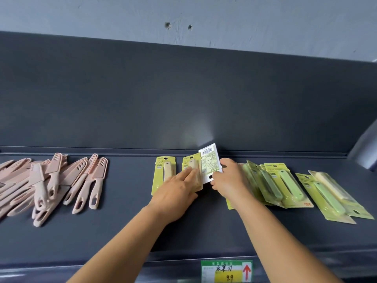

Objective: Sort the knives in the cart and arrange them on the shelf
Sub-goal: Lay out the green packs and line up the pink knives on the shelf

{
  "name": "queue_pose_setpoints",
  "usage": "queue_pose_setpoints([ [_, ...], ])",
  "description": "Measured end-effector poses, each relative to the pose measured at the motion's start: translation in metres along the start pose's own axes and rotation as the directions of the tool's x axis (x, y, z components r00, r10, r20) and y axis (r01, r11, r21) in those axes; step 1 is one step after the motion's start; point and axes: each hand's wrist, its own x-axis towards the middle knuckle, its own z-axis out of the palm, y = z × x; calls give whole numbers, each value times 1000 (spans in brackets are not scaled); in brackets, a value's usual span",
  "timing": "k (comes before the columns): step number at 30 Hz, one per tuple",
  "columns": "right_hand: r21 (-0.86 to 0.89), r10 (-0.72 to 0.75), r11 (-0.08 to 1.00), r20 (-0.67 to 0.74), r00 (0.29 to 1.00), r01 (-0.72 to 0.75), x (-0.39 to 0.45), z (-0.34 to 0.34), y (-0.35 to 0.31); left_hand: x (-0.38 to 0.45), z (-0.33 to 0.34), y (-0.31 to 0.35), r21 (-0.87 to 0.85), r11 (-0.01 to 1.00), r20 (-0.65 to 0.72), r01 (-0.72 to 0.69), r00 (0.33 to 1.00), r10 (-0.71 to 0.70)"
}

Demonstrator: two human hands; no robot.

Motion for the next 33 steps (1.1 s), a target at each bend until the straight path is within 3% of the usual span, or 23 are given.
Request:
queue_pose_setpoints([
  [6, -94, -49, 994, 28, 998, 52, -3, 10, 0, 0, 1, 7, -71, 997, -58, 37, 997, -41],
  [15, -383, -137, 920, -127, 982, 79, 5, -16, -1, -6, -2, 2, 114, 992, -72, 45, 997, -37],
  [21, -396, -214, 905, -114, 970, 153, -6, -33, -13, 1, -2, 2, 32, 998, -36, 55, 998, -54],
  [24, -214, -220, 957, -96, 971, 195, -4, -40, -15, 9, -9, 8, -40, 999, -104, 7, 995, -11],
  [27, 132, -140, 981, -47, 989, 145, -6, -51, -23, 23, -15, 17, -84, 993, -268, -85, 962, 60],
  [31, 529, -68, 849, 98, 993, 6, -13, -68, -38, 32, -25, 24, -150, 980, -561, -134, 827, 27],
  [33, 663, -82, 748, 99, 992, -4, -12, -74, -41, 33, -32, 29, -221, 966, -624, -137, 780, -33],
])
